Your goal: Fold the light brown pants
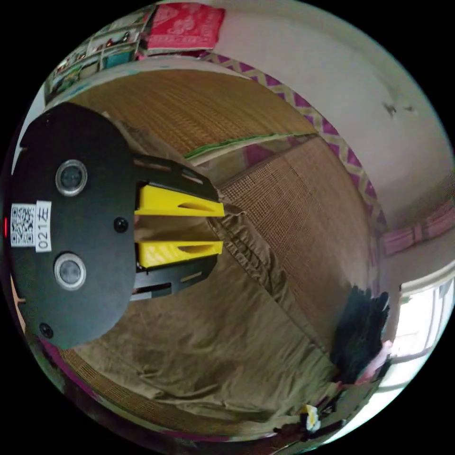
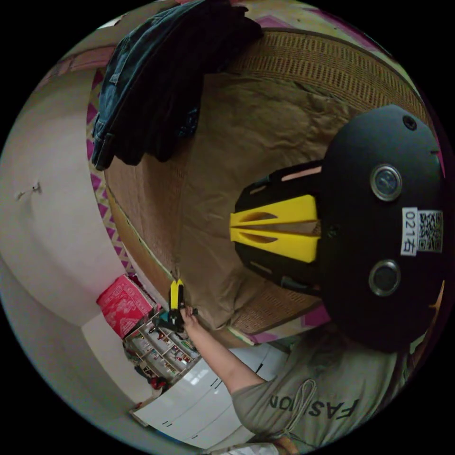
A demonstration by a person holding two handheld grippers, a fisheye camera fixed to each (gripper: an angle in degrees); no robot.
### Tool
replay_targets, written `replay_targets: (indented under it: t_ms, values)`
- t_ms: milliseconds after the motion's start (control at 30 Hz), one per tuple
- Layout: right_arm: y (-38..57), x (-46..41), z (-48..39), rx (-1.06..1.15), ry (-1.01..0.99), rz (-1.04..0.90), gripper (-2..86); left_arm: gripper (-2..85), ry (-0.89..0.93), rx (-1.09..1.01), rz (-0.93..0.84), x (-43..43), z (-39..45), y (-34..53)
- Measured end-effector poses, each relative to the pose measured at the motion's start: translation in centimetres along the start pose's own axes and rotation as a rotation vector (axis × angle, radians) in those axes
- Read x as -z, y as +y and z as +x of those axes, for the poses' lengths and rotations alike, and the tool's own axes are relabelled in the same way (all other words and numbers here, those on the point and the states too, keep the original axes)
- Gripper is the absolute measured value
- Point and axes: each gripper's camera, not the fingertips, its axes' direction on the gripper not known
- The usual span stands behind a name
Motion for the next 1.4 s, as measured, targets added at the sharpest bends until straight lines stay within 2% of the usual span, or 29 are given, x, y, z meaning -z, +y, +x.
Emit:
replay_targets:
  t_ms: [167,367,567,733,867,967,1033,1100,1167,1233,1300,1400]
  values:
    - [1.9,0.6,0.3,0.002,-0.035,0.001,-0.6,-0.4,0.057,-0.105,-0.014,-0.2,1.0,-1.8]
    - [2.3,2.4,1.5,0.003,-0.040,0.041,-0.6,-0.9,0.076,0.006,0.088,1.5,-1.0,-3.3]
    - [2.6,3.3,3.1,-0.011,-0.013,0.060,-0.4,-1.0,0.058,0.038,0.024,-1.7,-1.0,-3.8]
    - [3.7,3.0,3.9,0.045,0.063,0.022,0.5,-0.9,-0.027,0.006,0.078,-2.2,0.5,-2.7]
    - [4.2,-0.7,5.6,0.110,0.444,-0.197,4.0,-0.9,-0.006,0.055,0.156,0.7,0.3,-1.9]
    - [4.1,1.0,8.1,0.054,0.592,-0.196,5.0,-1.0,0.138,0.035,0.217,3.8,1.4,-1.4]
    - [4.2,2.6,10.2,0.007,0.568,-0.182,5.8,-1.0,0.237,-0.004,0.189,4.8,2.8,-1.2]
    - [4.7,5.7,13.1,-0.103,0.489,-0.148,4.8,-1.0,0.380,-0.086,0.078,4.6,5.4,-0.4]
    - [5.7,9.1,14.3,-0.170,0.488,-0.053,4.9,-1.0,0.424,-0.121,-0.044,3.5,7.1,0.6]
    - [7.4,12.7,15.6,-0.263,0.387,0.050,5.6,-1.0,0.410,-0.131,-0.159,1.9,8.4,2.1]
    - [10.4,16.0,17.3,-0.397,0.190,0.137,7.0,-1.0,0.423,-0.046,-0.098,1.7,7.7,4.4]
    - [14.4,18.0,19.0,-0.556,0.044,0.182,8.7,-1.0,0.544,0.083,-0.052,0.8,5.6,7.0]
